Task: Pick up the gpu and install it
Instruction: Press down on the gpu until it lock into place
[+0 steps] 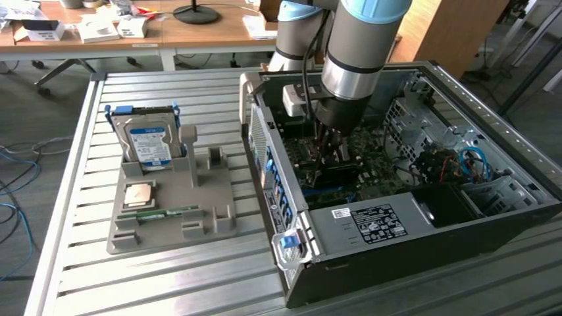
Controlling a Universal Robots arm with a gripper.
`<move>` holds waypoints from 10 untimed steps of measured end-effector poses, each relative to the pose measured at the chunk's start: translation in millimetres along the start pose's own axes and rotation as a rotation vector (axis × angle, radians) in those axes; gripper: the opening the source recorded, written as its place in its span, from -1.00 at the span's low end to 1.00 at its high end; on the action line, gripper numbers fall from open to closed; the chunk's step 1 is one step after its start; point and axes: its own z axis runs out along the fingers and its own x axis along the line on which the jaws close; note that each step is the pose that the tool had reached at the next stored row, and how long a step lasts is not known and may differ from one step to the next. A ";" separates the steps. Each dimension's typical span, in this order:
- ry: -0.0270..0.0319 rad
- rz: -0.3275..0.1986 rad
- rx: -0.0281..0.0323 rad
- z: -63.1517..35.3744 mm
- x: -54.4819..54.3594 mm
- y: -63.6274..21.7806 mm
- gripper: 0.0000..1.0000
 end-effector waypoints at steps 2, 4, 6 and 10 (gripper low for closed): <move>0.0001 0.000 -0.0001 0.5 0.0 0.0 -0.79; 0.0003 0.000 -0.0002 0.7 0.1 0.0 -0.79; 0.0002 0.000 -0.0001 0.8 0.1 0.0 -0.79; 0.0001 0.000 -0.0001 0.9 0.1 0.0 -0.79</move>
